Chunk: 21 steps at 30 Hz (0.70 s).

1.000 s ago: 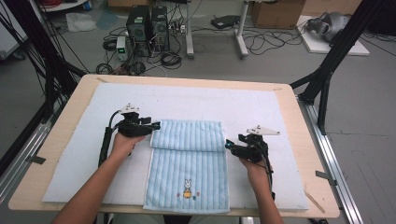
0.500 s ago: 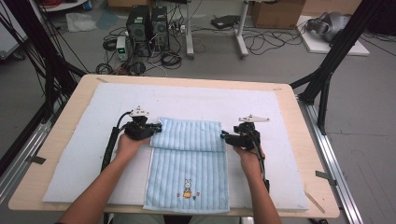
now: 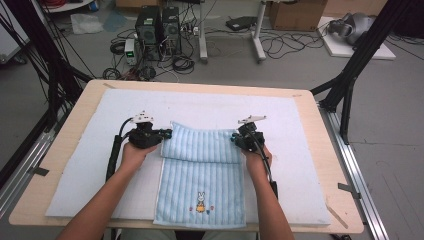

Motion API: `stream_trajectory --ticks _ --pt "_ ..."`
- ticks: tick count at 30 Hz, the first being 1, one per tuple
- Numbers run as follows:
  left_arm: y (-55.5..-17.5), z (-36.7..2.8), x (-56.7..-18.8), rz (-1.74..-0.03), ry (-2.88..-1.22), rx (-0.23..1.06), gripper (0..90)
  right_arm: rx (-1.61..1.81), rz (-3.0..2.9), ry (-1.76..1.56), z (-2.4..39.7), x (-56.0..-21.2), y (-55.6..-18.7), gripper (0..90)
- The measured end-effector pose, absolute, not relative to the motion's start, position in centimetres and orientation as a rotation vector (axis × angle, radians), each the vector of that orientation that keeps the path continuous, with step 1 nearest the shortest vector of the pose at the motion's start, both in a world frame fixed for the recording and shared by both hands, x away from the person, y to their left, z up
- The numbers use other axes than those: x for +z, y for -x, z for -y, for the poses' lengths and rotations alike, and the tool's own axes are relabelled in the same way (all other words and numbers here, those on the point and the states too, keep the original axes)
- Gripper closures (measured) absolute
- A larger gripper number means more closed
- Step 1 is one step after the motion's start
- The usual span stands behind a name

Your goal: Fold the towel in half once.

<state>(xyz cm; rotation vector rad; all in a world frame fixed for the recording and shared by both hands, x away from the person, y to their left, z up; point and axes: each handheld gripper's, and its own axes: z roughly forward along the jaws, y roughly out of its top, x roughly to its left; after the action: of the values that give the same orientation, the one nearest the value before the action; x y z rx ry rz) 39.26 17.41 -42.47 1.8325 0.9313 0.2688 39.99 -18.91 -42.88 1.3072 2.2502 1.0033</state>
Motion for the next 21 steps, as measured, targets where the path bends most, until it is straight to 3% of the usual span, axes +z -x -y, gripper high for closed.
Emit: stream_trajectory --ticks 9,21 --pt "-36.0 -18.1 -41.5 -0.843 -1.799 0.241 86.3 1.205 -2.232 -1.220 19.7 -40.7 -36.3 86.1" --pt "-33.2 -19.1 -42.9 -0.804 -1.815 0.221 86.1 1.299 -2.218 -1.193 21.3 -40.5 -32.8 86.1"
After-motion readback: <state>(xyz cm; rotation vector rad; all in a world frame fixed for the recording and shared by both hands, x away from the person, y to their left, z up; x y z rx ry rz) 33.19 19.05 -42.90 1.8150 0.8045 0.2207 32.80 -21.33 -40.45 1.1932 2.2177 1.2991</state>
